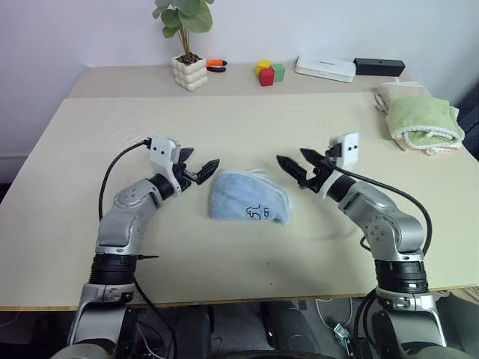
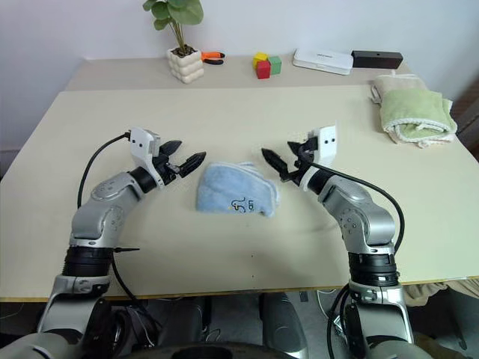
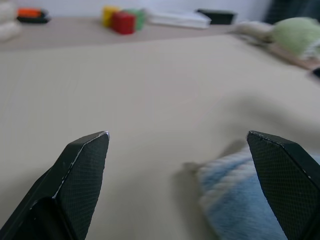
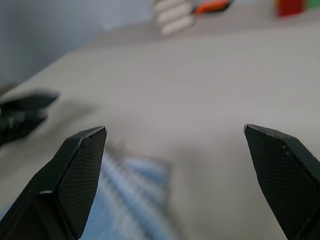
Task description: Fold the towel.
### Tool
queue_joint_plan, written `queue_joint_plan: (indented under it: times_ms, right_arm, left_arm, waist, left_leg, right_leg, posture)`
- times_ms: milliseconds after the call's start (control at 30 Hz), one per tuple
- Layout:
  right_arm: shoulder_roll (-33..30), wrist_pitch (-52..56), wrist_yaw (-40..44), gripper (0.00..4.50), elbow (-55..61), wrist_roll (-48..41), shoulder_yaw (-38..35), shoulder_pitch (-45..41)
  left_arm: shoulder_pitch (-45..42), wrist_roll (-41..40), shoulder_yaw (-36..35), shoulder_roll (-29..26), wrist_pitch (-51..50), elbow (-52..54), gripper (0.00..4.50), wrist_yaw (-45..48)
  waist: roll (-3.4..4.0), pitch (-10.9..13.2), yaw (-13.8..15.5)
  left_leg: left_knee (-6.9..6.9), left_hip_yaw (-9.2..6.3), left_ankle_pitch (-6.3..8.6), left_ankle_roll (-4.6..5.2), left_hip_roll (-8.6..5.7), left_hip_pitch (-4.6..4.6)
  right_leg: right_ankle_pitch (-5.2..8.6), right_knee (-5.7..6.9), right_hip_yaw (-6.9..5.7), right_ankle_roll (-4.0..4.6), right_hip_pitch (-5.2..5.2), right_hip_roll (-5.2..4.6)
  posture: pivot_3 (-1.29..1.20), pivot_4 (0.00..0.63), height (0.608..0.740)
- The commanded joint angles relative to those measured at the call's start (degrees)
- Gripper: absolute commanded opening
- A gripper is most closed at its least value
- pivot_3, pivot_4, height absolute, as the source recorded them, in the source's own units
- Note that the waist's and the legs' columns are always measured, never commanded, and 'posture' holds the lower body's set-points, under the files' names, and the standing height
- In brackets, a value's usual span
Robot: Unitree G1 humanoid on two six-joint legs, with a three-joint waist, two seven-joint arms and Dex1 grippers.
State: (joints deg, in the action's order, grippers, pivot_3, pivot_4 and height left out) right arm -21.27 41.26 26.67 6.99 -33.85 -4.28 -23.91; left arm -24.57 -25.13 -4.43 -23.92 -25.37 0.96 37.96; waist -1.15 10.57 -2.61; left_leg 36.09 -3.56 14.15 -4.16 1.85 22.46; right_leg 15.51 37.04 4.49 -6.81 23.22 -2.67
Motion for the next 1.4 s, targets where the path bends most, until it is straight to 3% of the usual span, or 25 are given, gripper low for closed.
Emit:
queue_joint_plan:
  times_ms: [33,333,533,700,800,1033,1167,1400]
  right_arm:
    - [-0.1,3.6,1.0,4.48,3.0,-0.1,3.4,-0.8]
    - [1.8,9.9,-1.8,4.48,-2.8,4.0,7.9,-5.5]
    - [-1.3,10.5,0.9,4.48,-5.1,9.8,13.8,-7.0]
    - [-0.5,17.5,3.8,4.48,-3.6,5.9,12.9,-6.6]
    - [1.0,23.7,6.9,3.60,-1.6,-0.5,9.6,-6.5]
    - [5.4,29.2,3.2,0.04,-1.6,-6.0,0.4,-6.2]
    - [11.9,27.4,-7.5,0.01,-4.6,-8.3,-13.3,-7.8]
    - [13.5,19.9,-26.8,0.01,2.0,-8.9,-33.4,-2.7]
  left_arm:
    - [2.5,-7.1,-2.6,-6.7,-3.9,8.8,4.50,9.8]
    - [13.4,-14.0,-10.5,-20.5,-4.4,15.6,4.50,23.5]
    - [16.8,-13.8,-11.1,-20.1,-2.8,18.9,4.50,22.5]
    - [17.6,-13.1,-10.4,-18.7,-2.1,20.0,4.50,20.8]
    - [17.2,-12.3,-9.7,-17.8,-1.3,19.2,4.50,19.8]
    - [14.5,-10.3,-6.6,-15.2,0.5,17.2,4.50,18.3]
    - [11.9,-9.7,-4.6,-13.7,1.5,14.6,4.50,18.8]
    - [3.0,-7.1,0.0,-9.1,6.7,5.7,4.50,22.0]
  waist:
    - [0.04,0.0,-0.1]
    - [0.09,0.1,0.0]
    - [0.10,0.2,0.1]
    - [0.08,0.2,0.0]
    - [0.08,0.2,0.0]
    - [0.08,0.2,0.0]
    - [0.09,0.2,0.1]
    - [0.11,0.2,0.6]
  left_leg:
    - [-0.02,0.01,0.00,0.00,0.02,0.01]
    - [-0.05,0.04,0.00,0.01,0.04,0.04]
    - [-0.02,0.06,0.01,0.01,0.03,0.10]
    - [-0.04,0.05,0.01,0.02,0.05,0.08]
    - [-0.04,0.05,0.01,0.02,0.05,0.07]
    - [-0.03,0.05,0.02,0.03,0.06,0.09]
    - [-0.04,0.05,0.02,0.03,0.06,0.09]
    - [-0.01,0.04,0.02,0.03,0.01,0.27]
  right_leg:
    - [0.01,0.00,0.01,0.01,0.04,0.01]
    - [0.14,-0.01,0.01,0.25,0.12,0.00]
    - [0.15,-0.06,0.01,0.26,0.13,-0.04]
    - [0.14,-0.04,0.00,0.24,0.13,-0.01]
    - [0.14,-0.04,0.00,0.24,0.12,0.00]
    - [0.09,-0.03,0.01,0.17,0.14,0.02]
    - [0.06,-0.02,0.00,0.10,0.15,0.03]
    - [0.05,-0.07,-0.03,0.07,0.22,-0.03]
  posture:
    - [0.00,0.150,0.740]
    - [0.00,0.150,0.740]
    - [0.00,0.150,0.740]
    - [0.00,0.150,0.740]
    - [0.00,0.150,0.740]
    - [0.00,0.150,0.740]
    - [0.00,0.150,0.740]
    - [0.00,0.150,0.740]
